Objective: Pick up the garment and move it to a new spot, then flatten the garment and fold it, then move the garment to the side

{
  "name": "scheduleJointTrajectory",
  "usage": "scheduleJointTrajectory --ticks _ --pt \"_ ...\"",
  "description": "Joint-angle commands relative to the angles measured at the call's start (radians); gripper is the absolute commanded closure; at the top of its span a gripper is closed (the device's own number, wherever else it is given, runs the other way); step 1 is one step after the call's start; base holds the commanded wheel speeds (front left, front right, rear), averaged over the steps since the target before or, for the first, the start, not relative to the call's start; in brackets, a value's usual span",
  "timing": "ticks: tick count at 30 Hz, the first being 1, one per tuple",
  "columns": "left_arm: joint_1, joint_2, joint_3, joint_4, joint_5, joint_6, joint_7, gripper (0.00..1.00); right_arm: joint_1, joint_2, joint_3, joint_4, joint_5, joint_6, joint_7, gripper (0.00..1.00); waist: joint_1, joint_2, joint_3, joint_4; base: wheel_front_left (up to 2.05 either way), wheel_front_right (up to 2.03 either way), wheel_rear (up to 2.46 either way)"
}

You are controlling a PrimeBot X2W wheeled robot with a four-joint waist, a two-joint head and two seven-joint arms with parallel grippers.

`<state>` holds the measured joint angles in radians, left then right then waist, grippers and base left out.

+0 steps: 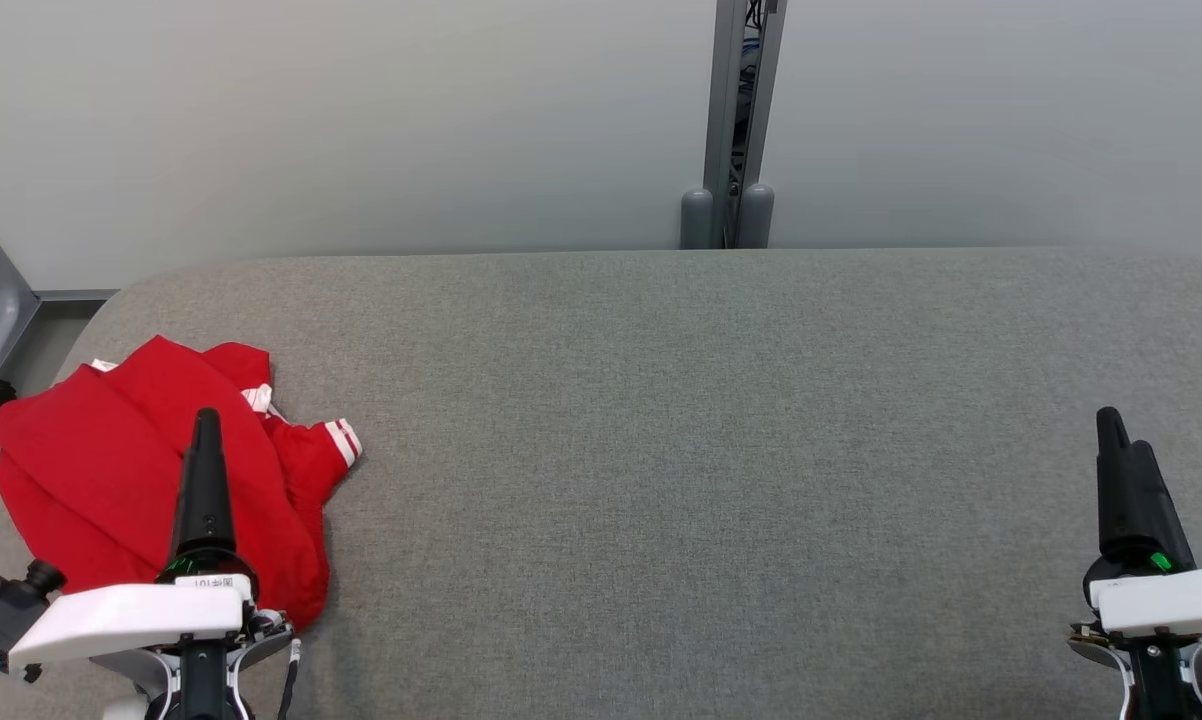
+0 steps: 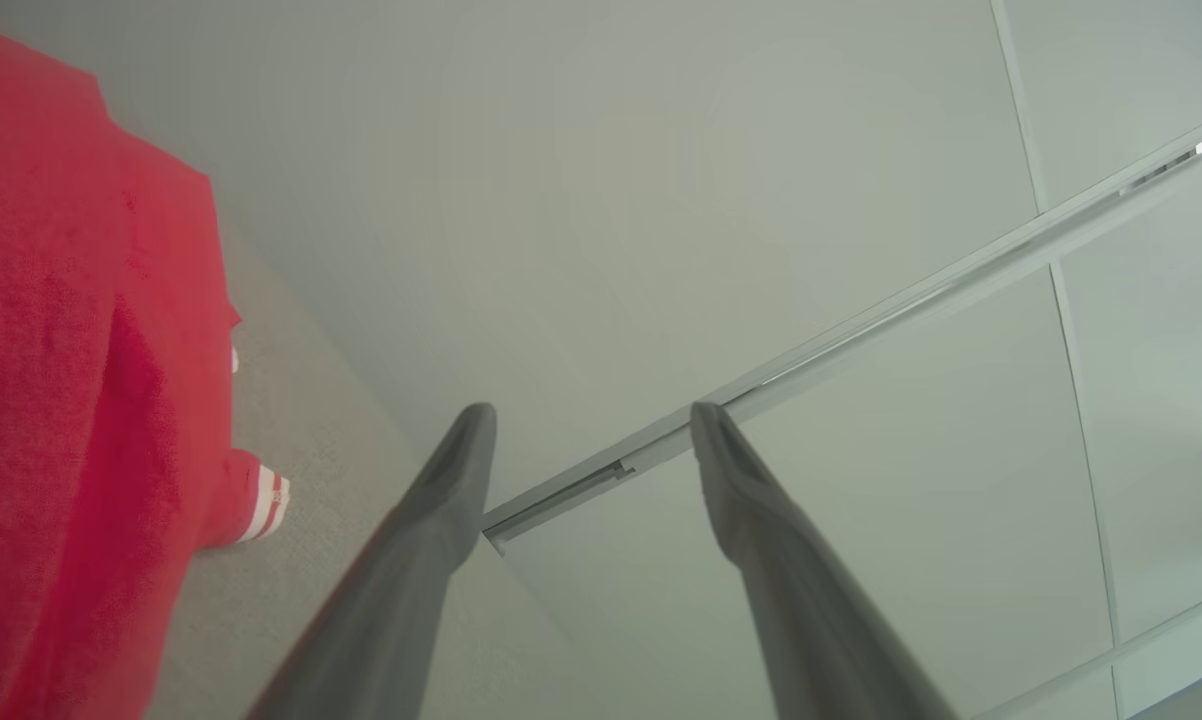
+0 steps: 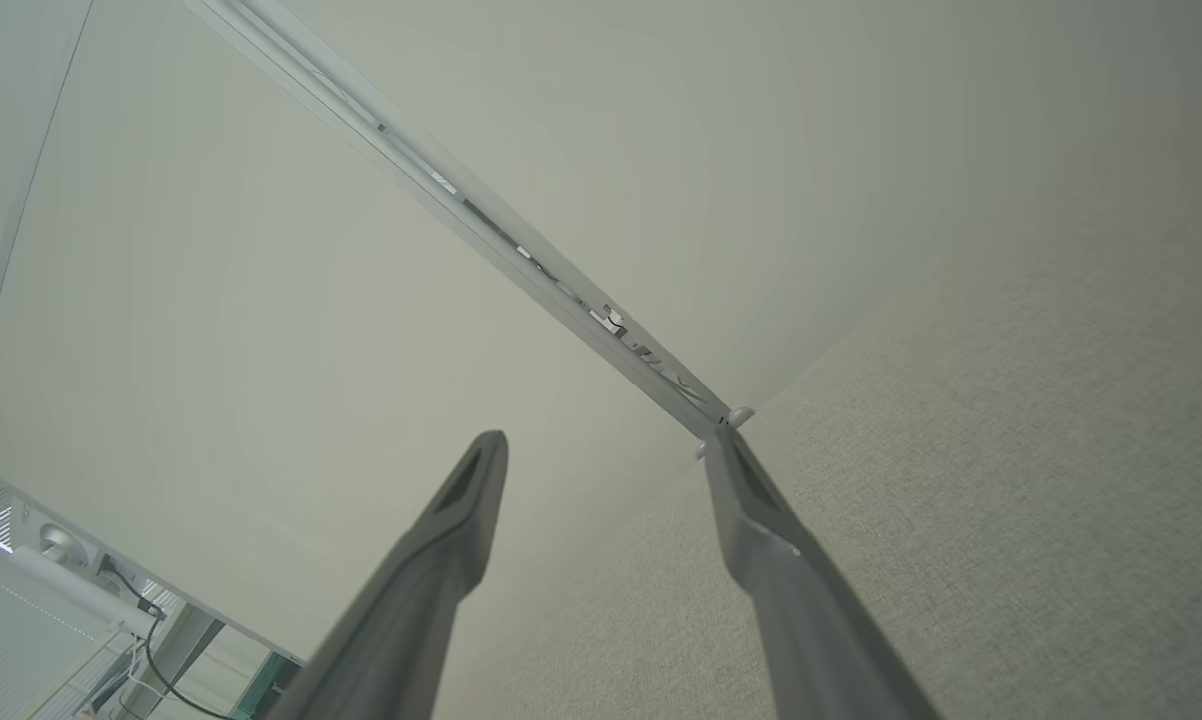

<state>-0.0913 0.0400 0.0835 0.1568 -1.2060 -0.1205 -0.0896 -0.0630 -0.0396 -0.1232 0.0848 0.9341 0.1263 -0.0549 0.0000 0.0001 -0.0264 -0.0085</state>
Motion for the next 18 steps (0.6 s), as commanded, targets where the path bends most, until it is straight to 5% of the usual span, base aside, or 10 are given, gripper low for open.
scheduleJointTrajectory --ticks 1,18 --pt "-0.016 0.007 0.003 -0.026 0.028 0.004 -0.006 0.0 -0.022 -0.01 0.002 -0.018 -0.03 0.005 -0.012 0.0 0.0 -0.0001 0.0 0.0 0.0 0.0 0.0" --pt "0.01 0.008 -0.111 -0.173 0.405 0.117 -0.053 0.0 -0.023 -0.016 0.047 -0.076 -0.405 0.005 -0.067 0.0 0.0 -0.0001 -0.002 -0.003 0.0 0.0 0.0"
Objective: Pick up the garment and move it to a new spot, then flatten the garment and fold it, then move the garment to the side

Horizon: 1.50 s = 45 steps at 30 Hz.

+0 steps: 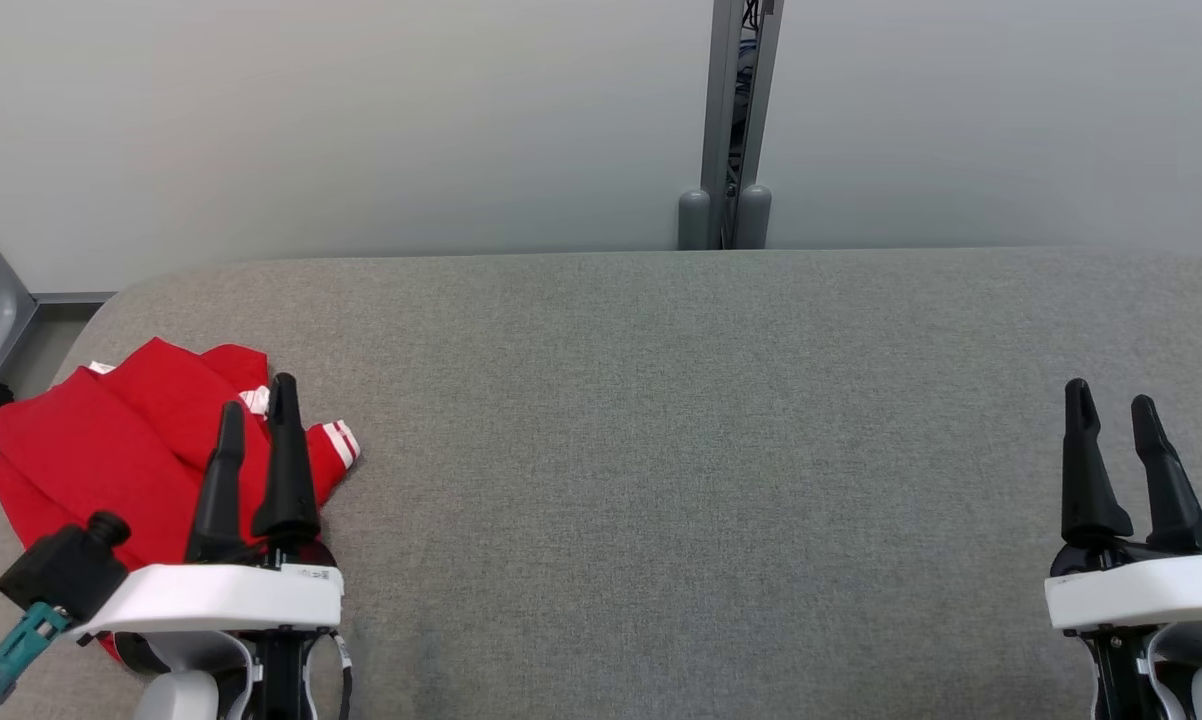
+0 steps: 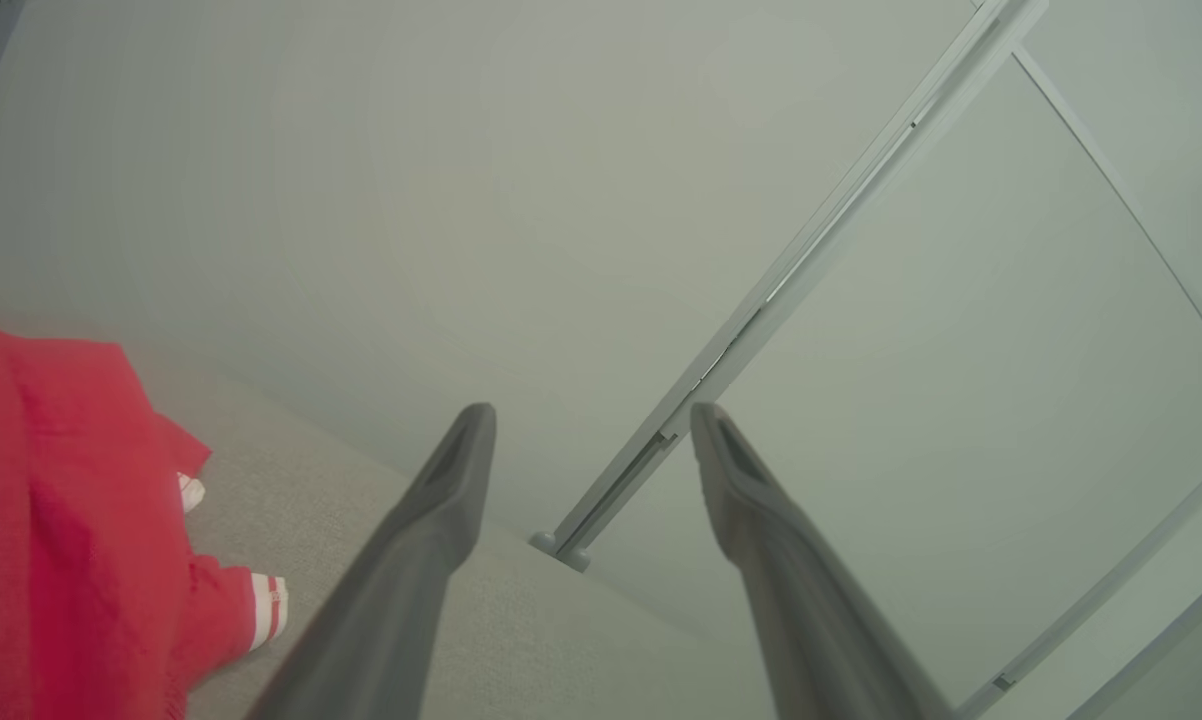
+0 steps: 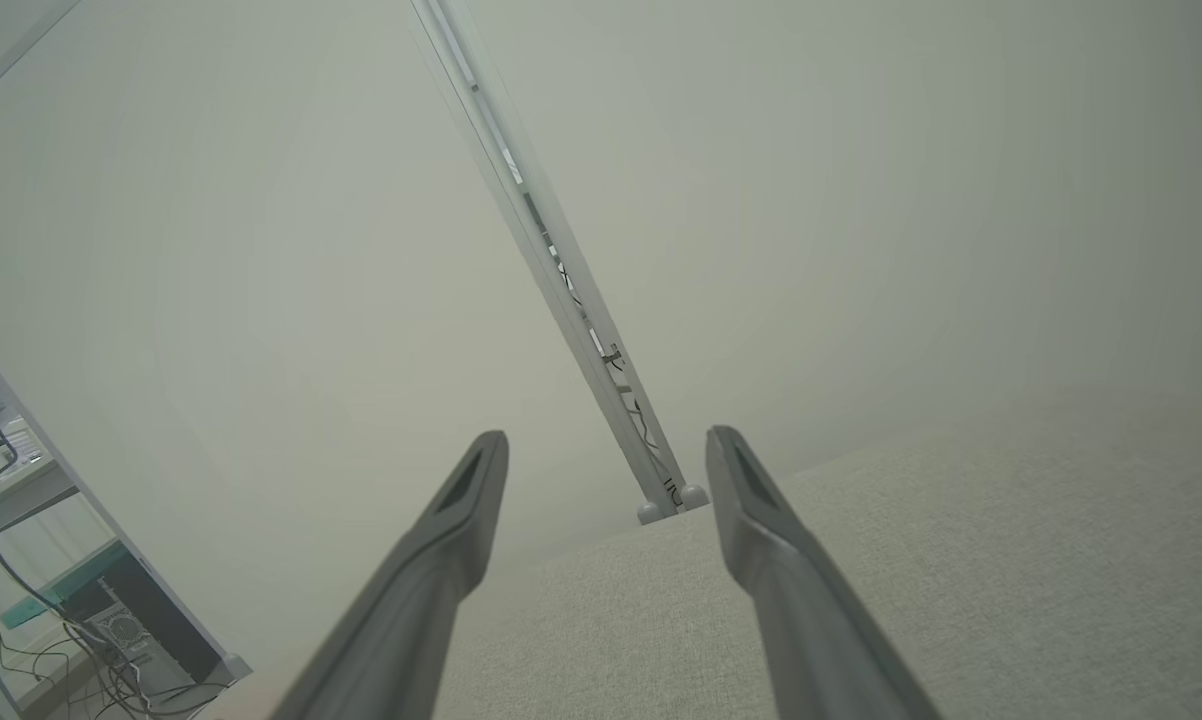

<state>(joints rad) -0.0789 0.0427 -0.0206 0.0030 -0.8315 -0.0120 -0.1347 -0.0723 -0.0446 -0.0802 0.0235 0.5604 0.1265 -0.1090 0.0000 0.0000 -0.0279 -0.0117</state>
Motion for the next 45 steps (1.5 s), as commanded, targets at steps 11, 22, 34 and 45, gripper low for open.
scheduleJointTrajectory --ticks 11,22,34,45 --pt "0.019 0.007 -0.096 0.001 0.218 0.05 -0.035 0.0 0.0 -0.014 0.035 -0.017 -0.22 0.005 -0.045 0.0 0.0 0.0 -0.004 -0.002 0.0 0.0 0.0" --pt "0.023 0.007 -0.163 0.097 0.374 0.103 -0.06 0.0 0.003 -0.012 0.04 0.048 -0.341 0.006 -0.073 0.0 0.0 0.0 -0.01 -0.007 0.0 0.0 0.0" --pt "0.033 0.008 -0.186 0.134 0.417 0.12 -0.083 0.0 -0.009 -0.01 0.052 0.125 -0.434 0.006 -0.102 0.0 0.0 0.0 -0.012 -0.004 0.0 0.0 0.0" --pt "0.049 0.009 -0.195 0.18 0.458 0.122 -0.104 0.0 -0.001 -0.008 0.066 0.153 -0.49 0.006 -0.125 0.0 0.0 0.0 -0.021 -0.005 0.0 0.0 0.0"
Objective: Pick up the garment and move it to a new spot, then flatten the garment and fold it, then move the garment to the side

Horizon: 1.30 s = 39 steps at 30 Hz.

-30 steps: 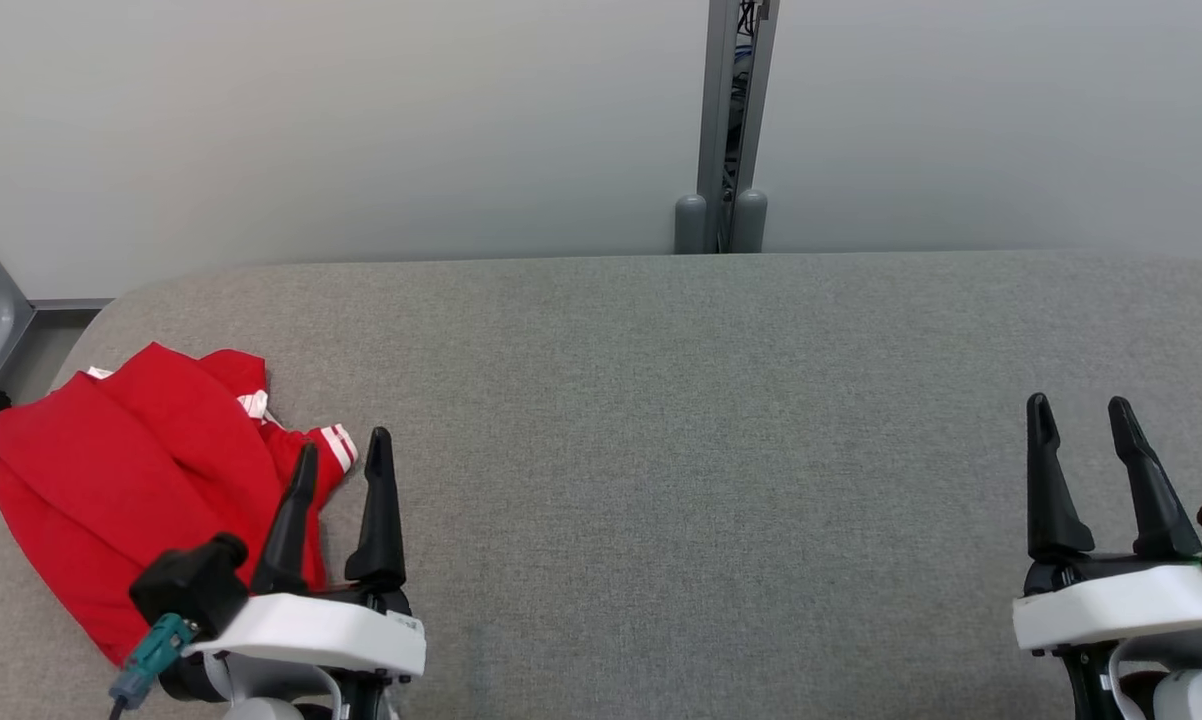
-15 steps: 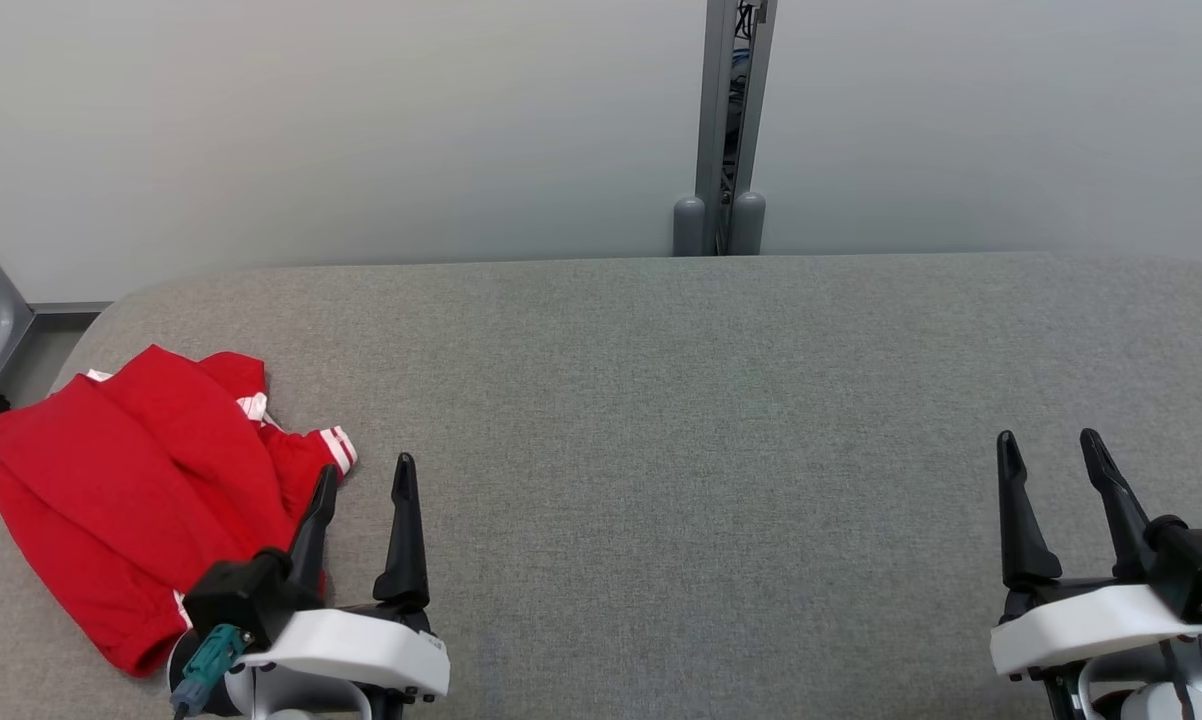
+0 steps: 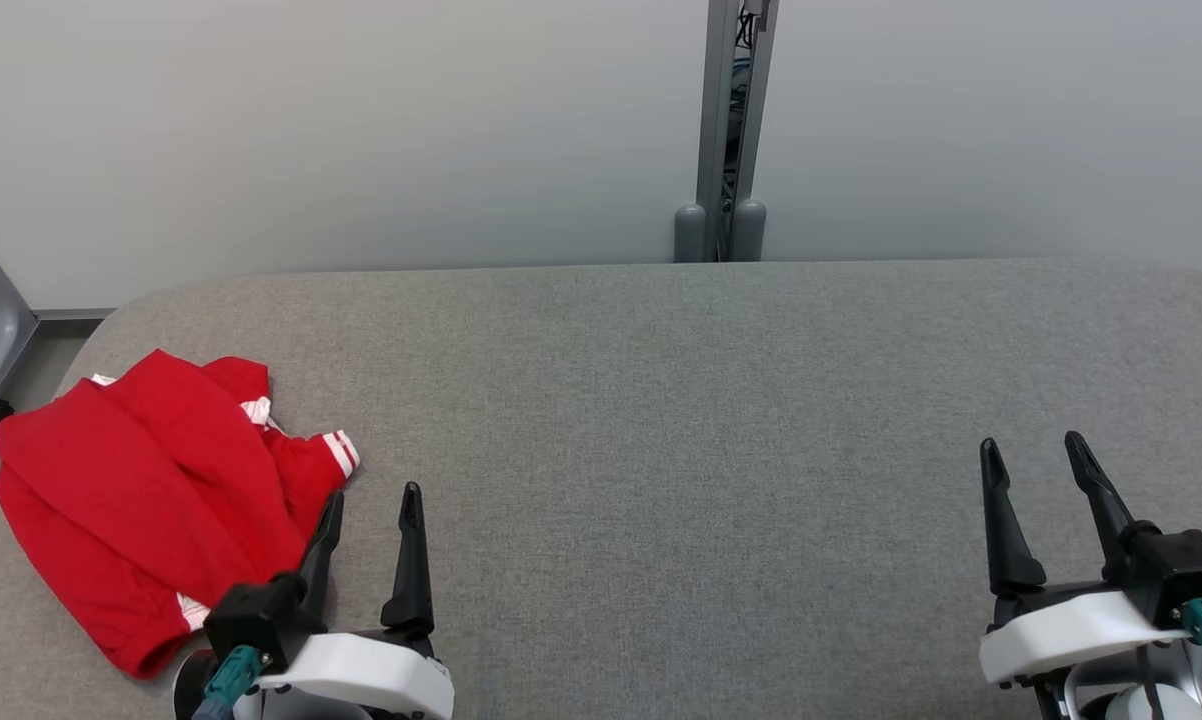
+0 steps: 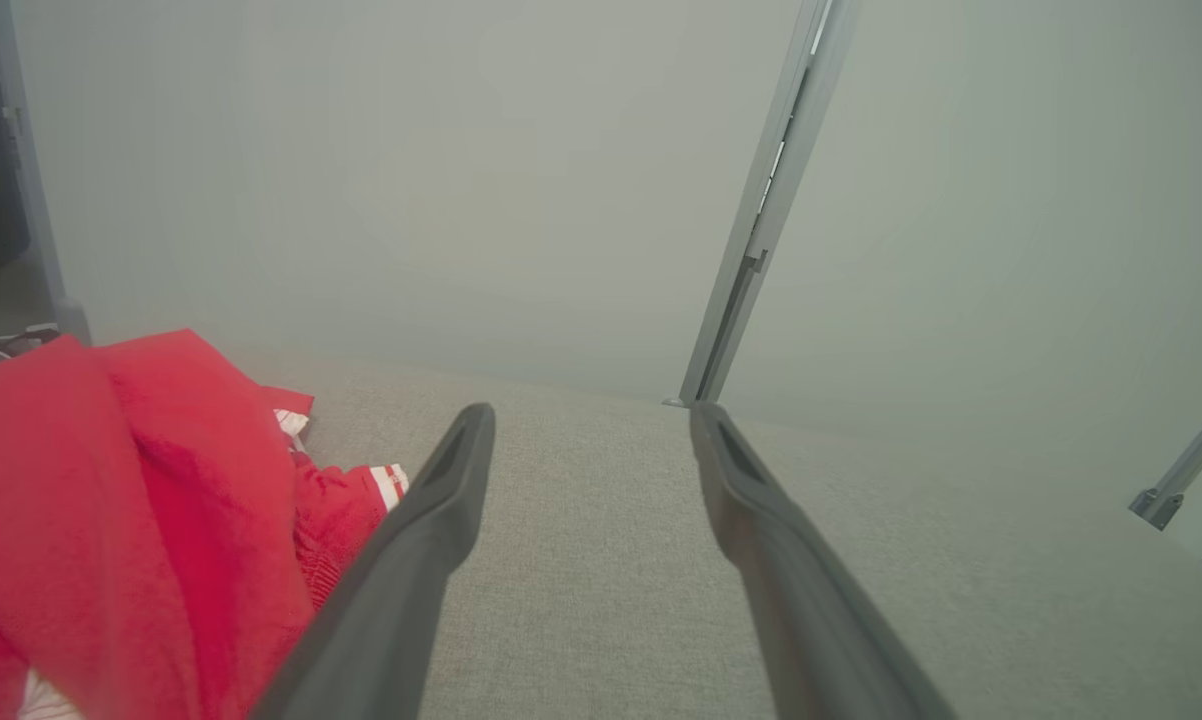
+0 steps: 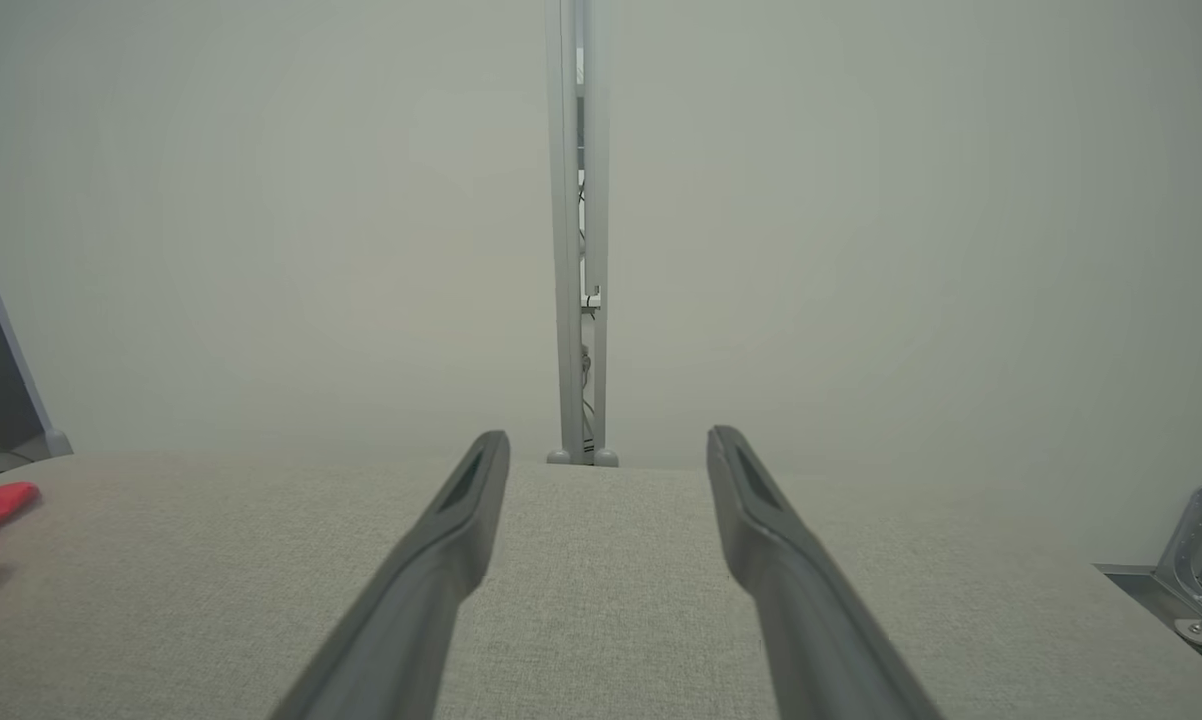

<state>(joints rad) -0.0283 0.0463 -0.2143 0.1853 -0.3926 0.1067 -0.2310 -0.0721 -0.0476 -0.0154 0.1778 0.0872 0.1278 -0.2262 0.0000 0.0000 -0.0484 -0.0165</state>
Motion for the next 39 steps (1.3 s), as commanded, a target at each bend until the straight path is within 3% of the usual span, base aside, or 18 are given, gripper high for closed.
scheduleJointTrajectory --ticks 1,18,29,39 --pt "-0.001 0.005 -0.003 -0.001 0.024 0.004 -0.009 0.0 -0.002 -0.005 0.0 0.0 -0.023 0.005 -0.009 0.0 0.0 0.0 -0.001 -0.001 0.0 0.0 0.0" --pt "0.006 0.007 -0.024 0.004 0.122 0.019 -0.036 0.0 -0.007 -0.005 0.001 0.015 -0.097 0.004 -0.042 0.0 0.0 0.0 -0.014 -0.007 0.0 0.0 0.0" --pt "0.005 0.006 -0.01 0.055 0.026 0.014 -0.035 0.0 -0.005 -0.005 0.011 0.045 0.007 0.004 -0.041 0.0 0.0 0.0 -0.01 -0.007 0.0 0.0 0.0" --pt "-0.005 0.006 -0.009 0.069 0.029 0.005 -0.035 0.0 -0.012 -0.005 0.014 0.052 0.009 0.004 -0.041 0.0 0.0 0.0 -0.006 -0.009 0.0 0.0 0.0"
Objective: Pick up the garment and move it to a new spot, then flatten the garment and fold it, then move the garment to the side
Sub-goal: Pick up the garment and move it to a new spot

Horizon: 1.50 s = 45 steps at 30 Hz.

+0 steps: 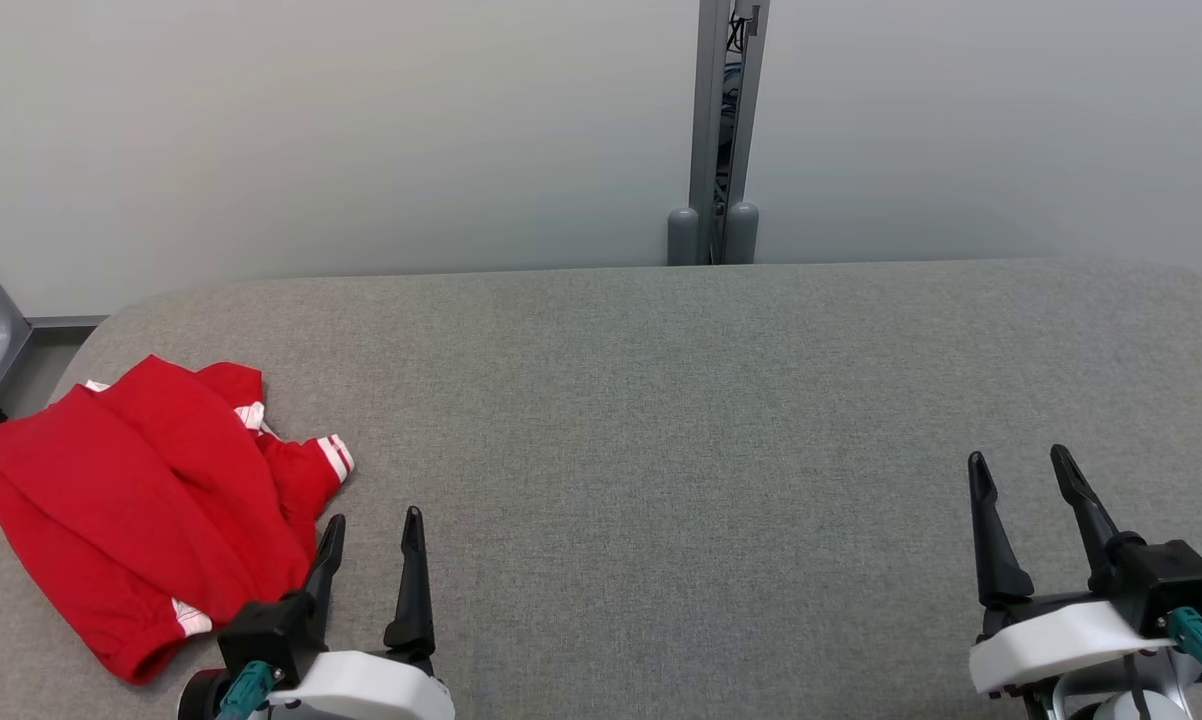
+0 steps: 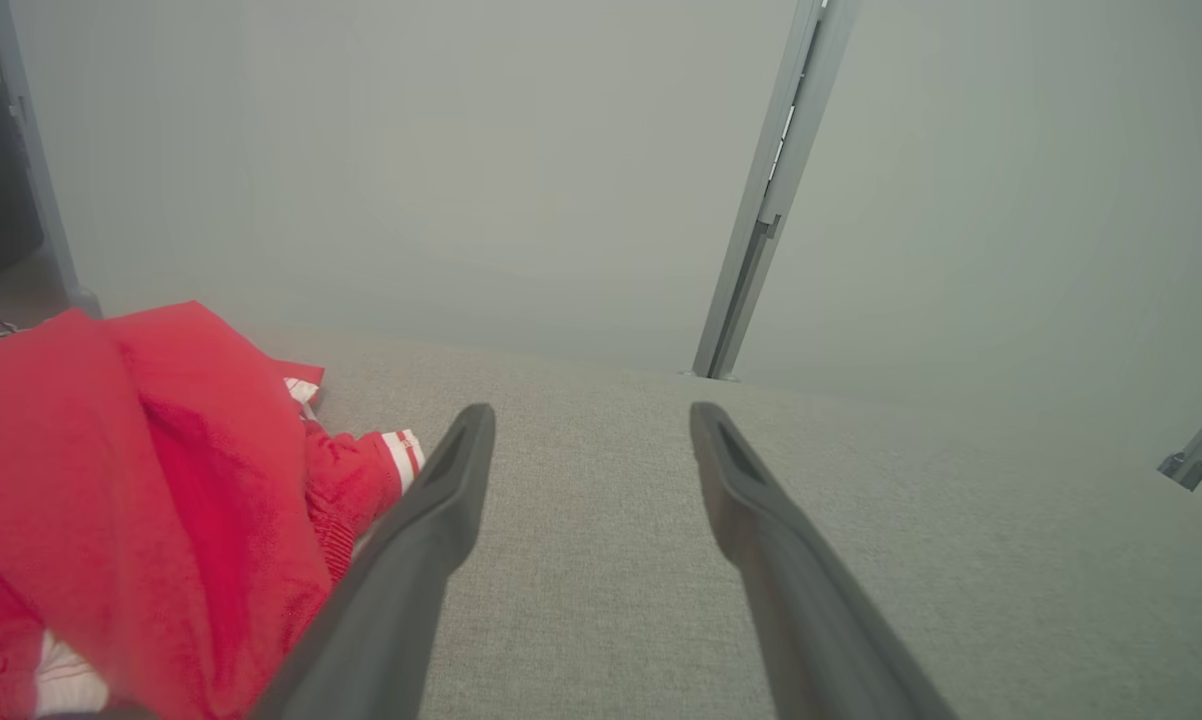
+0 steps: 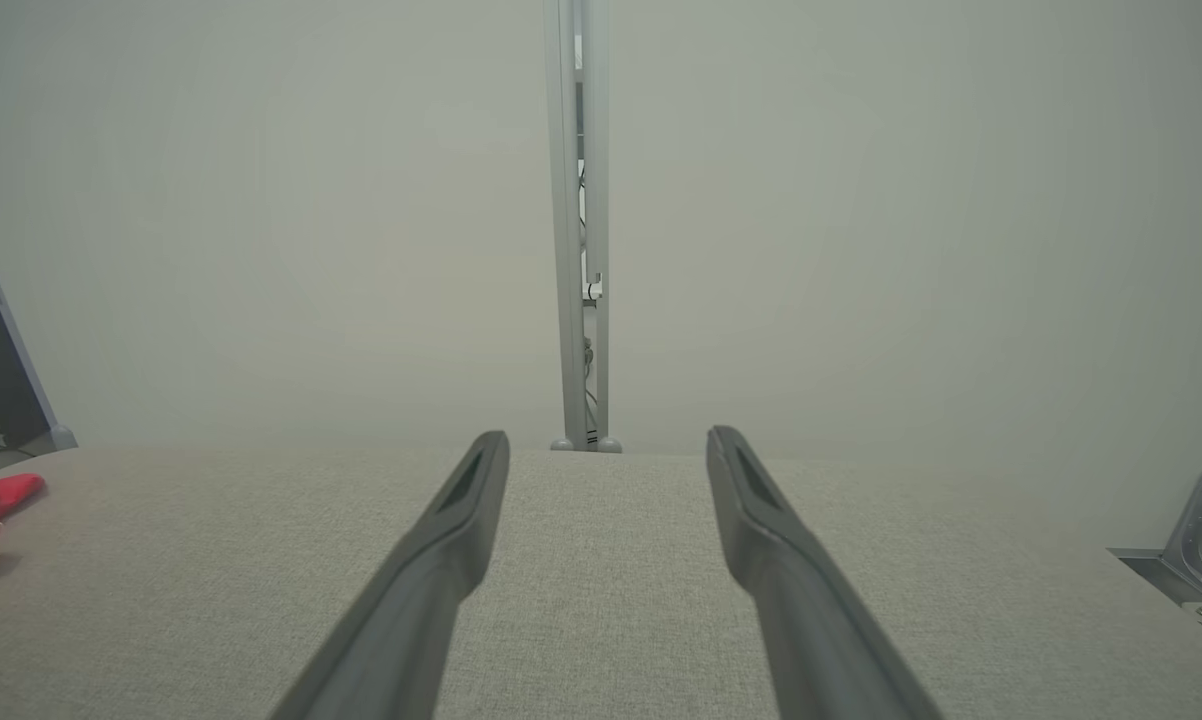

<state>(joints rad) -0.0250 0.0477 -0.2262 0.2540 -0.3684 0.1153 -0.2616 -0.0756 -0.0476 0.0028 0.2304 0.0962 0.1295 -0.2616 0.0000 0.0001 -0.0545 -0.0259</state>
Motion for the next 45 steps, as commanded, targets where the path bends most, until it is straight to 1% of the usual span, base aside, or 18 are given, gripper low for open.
scheduleJointTrajectory --ticks 1,6,11,17,23,24,28,29,38,41,45 --pt "-0.009 0.005 0.003 0.001 0.005 -0.004 -0.005 0.0 -0.008 -0.005 -0.004 0.0 -0.001 0.002 -0.006 0.0 0.0 -0.0001 0.0 0.0 0.0 0.0 0.0" --pt "-0.015 0.005 0.0 0.005 0.005 -0.006 -0.005 0.0 -0.005 -0.005 -0.008 0.0 0.003 0.002 -0.006 0.0 0.0 -0.0001 0.002 0.008 0.0 0.0 0.0" --pt "-0.019 0.005 0.0 0.012 -0.001 -0.004 -0.005 0.0 0.005 -0.005 -0.001 -0.003 0.011 0.002 -0.006 0.0 0.0 -0.0001 0.006 0.048 0.0 0.0 0.0" --pt "-0.017 0.005 0.005 0.019 0.009 -0.006 -0.005 0.0 0.016 -0.005 0.01 -0.007 0.024 0.002 -0.006 0.0 0.0 -0.0001 0.017 0.135 0.0 0.0 0.0" --pt "-0.014 0.005 0.011 0.014 0.028 -0.011 -0.005 0.0 0.023 -0.005 0.021 -0.008 0.04 0.002 -0.006 0.0 0.0 -0.0001 0.024 0.247 0.0 0.0 0.0" --pt "-0.013 0.005 0.013 0.012 0.034 -0.014 -0.005 0.0 0.022 -0.005 0.023 -0.009 0.045 0.002 -0.006 0.0 0.0 -0.0001 0.025 0.285 0.0 0.0 0.0" --pt "-0.009 0.005 0.024 0.005 0.05 -0.018 -0.005 0.0 0.019 -0.005 0.04 -0.013 0.056 0.002 -0.006 0.0 0.0 -0.0001 0.021 0.352 0.0 0.0 0.0" --pt "-0.009 0.005 0.024 0.005 0.05 -0.018 -0.005 0.0 0.019 -0.005 0.04 -0.013 0.056 0.002 -0.006 0.0 0.0 -0.0001 0.021 0.352 0.0 0.0 0.0" --pt "0.01 0.005 0.049 -0.001 0.072 -0.026 -0.005 0.0 0.027 -0.005 0.079 -0.026 0.083 0.002 -0.006 0.0 0.0 -0.0001 -0.002 0.475 0.0 0.0 0.0" --pt "0.014 0.005 0.054 -0.002 0.077 -0.029 -0.005 0.0 0.028 -0.005 0.079 -0.027 0.089 0.002 -0.006 0.0 0.0 -0.0001 -0.008 0.496 0.0 0.0 0.0" --pt "0.011 0.004 0.063 -0.012 0.077 -0.024 -0.005 0.0 0.013 -0.006 0.089 -0.022 0.089 0.002 -0.006 0.0 0.0 -0.0001 -0.005 0.502 0.0 0.0 0.0"
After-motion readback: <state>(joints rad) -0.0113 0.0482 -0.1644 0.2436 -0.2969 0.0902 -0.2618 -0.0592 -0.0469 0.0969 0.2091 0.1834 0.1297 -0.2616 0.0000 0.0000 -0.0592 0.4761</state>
